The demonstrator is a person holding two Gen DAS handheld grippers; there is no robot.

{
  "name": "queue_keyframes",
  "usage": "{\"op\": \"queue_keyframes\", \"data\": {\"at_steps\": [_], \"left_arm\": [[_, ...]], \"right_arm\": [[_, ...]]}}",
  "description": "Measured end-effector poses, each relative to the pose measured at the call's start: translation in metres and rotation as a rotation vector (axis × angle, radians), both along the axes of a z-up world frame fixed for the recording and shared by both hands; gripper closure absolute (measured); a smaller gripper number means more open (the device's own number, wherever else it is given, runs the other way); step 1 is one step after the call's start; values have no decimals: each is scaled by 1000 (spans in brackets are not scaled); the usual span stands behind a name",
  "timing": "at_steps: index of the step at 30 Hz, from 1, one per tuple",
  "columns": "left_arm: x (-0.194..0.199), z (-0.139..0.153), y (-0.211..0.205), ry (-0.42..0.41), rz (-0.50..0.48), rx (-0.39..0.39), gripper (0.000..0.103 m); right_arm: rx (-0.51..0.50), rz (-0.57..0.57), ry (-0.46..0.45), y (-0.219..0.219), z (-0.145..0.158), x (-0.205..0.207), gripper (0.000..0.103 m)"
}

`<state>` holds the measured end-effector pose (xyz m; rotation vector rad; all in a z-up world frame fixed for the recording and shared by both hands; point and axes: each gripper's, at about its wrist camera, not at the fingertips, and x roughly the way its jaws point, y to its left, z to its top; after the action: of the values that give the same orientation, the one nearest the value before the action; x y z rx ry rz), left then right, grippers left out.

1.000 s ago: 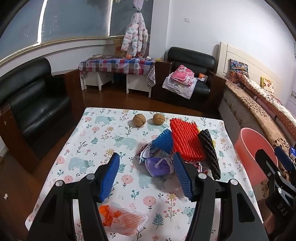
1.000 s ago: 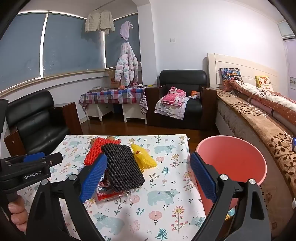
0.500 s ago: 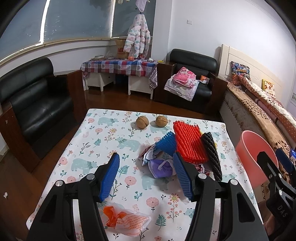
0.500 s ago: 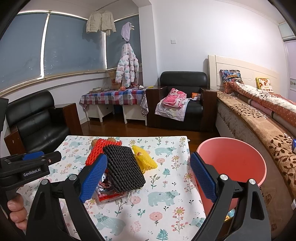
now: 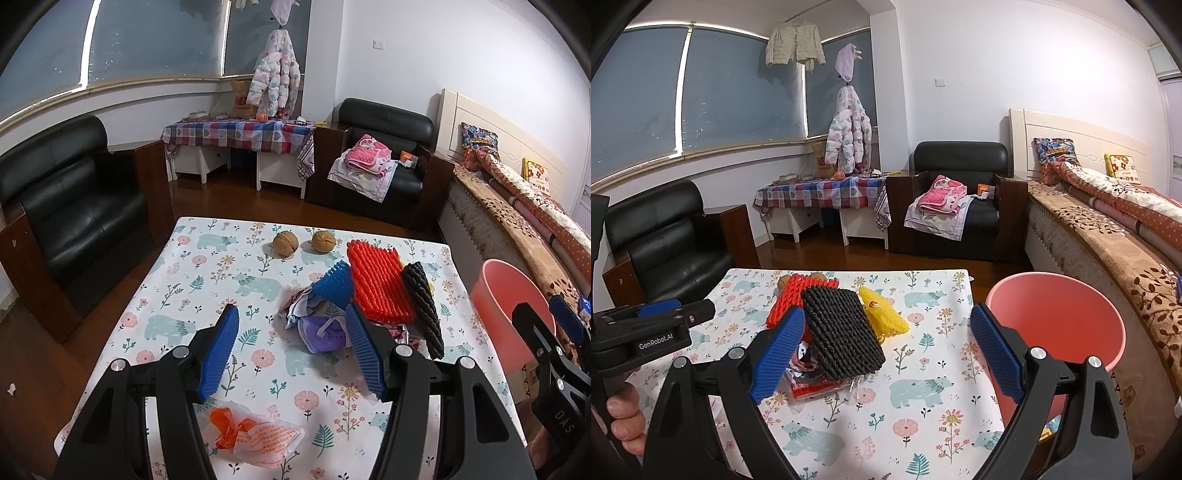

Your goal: Collect trash

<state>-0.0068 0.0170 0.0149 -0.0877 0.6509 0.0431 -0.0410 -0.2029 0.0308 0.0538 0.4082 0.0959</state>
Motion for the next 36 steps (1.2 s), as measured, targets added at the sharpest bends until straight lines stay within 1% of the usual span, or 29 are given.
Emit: {"op": "queue_keyframes", "data": {"at_steps": [22, 27, 32, 36], "left_arm": [[-1, 0, 2, -3, 0, -1, 43], [-1, 0, 2, -5, 1, -1, 43], [-6, 0, 7, -8, 2, -21, 43], [-11, 0, 16, -15, -17, -33, 43]], "right_arm": [[2, 12, 3, 4, -4, -6, 11], [24, 14, 7, 3, -5, -5, 11], [42, 39, 30, 2, -7, -6, 11], [26, 52, 37, 3, -6, -9, 11]]}}
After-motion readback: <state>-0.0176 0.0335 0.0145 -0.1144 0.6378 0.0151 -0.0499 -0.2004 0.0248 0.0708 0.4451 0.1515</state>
